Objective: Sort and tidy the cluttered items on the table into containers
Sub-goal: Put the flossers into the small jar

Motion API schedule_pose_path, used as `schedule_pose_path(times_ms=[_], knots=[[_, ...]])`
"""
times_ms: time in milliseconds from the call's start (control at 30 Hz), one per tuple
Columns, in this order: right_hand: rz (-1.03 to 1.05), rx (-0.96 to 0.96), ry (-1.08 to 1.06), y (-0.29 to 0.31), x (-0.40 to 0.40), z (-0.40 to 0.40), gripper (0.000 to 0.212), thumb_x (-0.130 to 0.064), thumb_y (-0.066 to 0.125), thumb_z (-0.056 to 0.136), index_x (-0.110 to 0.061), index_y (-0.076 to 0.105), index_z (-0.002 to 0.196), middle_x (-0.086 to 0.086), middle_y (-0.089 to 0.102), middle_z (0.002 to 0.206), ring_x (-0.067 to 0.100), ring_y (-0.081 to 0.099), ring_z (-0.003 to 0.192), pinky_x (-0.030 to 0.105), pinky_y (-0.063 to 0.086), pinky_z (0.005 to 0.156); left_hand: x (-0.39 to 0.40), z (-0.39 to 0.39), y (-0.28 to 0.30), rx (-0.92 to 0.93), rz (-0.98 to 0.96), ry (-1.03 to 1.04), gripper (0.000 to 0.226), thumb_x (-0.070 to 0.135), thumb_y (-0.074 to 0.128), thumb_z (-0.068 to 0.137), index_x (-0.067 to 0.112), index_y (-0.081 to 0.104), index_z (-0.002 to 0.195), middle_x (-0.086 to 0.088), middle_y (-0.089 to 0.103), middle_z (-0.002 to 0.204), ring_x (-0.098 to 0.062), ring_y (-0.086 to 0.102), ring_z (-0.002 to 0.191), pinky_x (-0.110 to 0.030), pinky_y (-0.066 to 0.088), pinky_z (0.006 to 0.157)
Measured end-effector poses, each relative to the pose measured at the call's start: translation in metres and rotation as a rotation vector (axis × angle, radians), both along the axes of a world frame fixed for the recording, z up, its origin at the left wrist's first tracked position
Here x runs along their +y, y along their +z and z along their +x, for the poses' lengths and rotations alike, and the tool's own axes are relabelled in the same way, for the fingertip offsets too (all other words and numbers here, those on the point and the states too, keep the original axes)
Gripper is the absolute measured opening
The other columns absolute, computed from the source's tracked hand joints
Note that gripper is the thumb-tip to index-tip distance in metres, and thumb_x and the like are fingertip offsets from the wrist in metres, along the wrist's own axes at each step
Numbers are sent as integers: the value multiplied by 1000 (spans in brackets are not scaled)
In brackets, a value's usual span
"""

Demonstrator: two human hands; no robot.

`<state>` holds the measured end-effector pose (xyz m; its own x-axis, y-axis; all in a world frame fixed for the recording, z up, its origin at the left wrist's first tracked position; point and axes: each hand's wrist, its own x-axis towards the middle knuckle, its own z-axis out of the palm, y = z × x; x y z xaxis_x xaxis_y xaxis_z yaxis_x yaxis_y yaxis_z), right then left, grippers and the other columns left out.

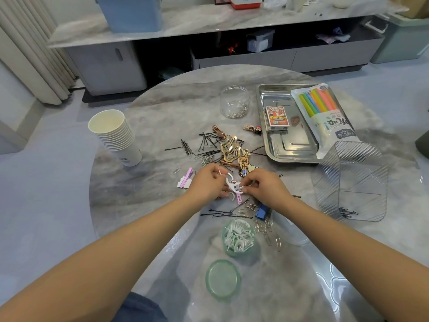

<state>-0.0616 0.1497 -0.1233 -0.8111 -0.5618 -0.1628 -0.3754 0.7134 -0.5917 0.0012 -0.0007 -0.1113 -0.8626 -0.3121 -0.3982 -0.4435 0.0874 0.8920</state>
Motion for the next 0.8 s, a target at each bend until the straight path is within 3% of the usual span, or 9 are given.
schedule_pose_path(times_ms=[133, 200, 267, 333, 433, 600, 733, 800], knots=[[-62, -85, -36, 10, 4, 0, 10, -20, 71, 82, -21, 74, 91, -9, 60, 69, 1, 47, 52, 8, 34, 46, -4, 0, 2, 16, 18, 32, 18, 2, 40, 96, 14, 53, 98, -9, 57, 84, -21, 63, 69, -45, 58, 78], [-150, -174, -67, 18, 10, 0, 7, -21, 69, 84, -24, 74, 88, -9, 57, 62, -1, 45, 48, 8, 32, 47, -5, 0, 7, 37, 47, 6, 24, 1, 38, 97, 13, 54, 111, -11, 59, 89, -22, 64, 72, -39, 59, 75], [-207, -256, -64, 28, 16, 1, 8, -22, 67, 86, -28, 72, 84, -3, 61, 67, 0, 47, 57, 13, 37, 57, -5, 0, 13, 59, 96, -35, 30, 1, 38, 98, 12, 54, 121, -13, 59, 93, -22, 62, 75, -31, 59, 69], [-204, -304, -56, 39, 22, 4, 8, -24, 64, 88, -24, 72, 87, 0, 65, 75, 5, 50, 62, 10, 39, 56, -6, 3, 19, 83, 140, -86, 32, 3, 40, 99, 14, 54, 125, -12, 57, 92, -20, 60, 75, -27, 58, 65], [-178, -271, -44, 56, 29, 9, 11, -23, 64, 88, -15, 71, 87, -10, 63, 69, 2, 51, 60, 6, 38, 51, -4, 6, 25, 144, 98, -190, 32, 5, 42, 99, 19, 55, 125, -3, 54, 81, -14, 56, 72, -28, 55, 66], [-102, -85, 50, 76, 41, 25, 8, -23, 69, 84, -24, 69, 76, -18, 56, 49, -6, 47, 48, 9, 35, 50, 6, 13, 35, 209, 97, -236, 27, 8, 46, 98, 23, 62, 114, -4, 54, 87, -16, 55, 81, -28, 54, 72], [-147, -169, 27, 76, 45, 27, 10, -24, 69, 83, -28, 68, 74, -10, 61, 64, 2, 48, 58, 20, 37, 59, 12, 19, 42, 207, 215, -245, 22, 6, 43, 99, 15, 62, 105, -7, 56, 89, -15, 54, 76, -20, 52, 64], [-176, -117, 27, 74, 46, 27, 11, -24, 68, 84, -30, 67, 76, -13, 59, 67, 2, 48, 60, 19, 38, 60, 13, 19, 44, 191, 242, -213, 21, 5, 41, 99, 13, 61, 105, -5, 56, 84, -13, 57, 72, -19, 52, 60]])
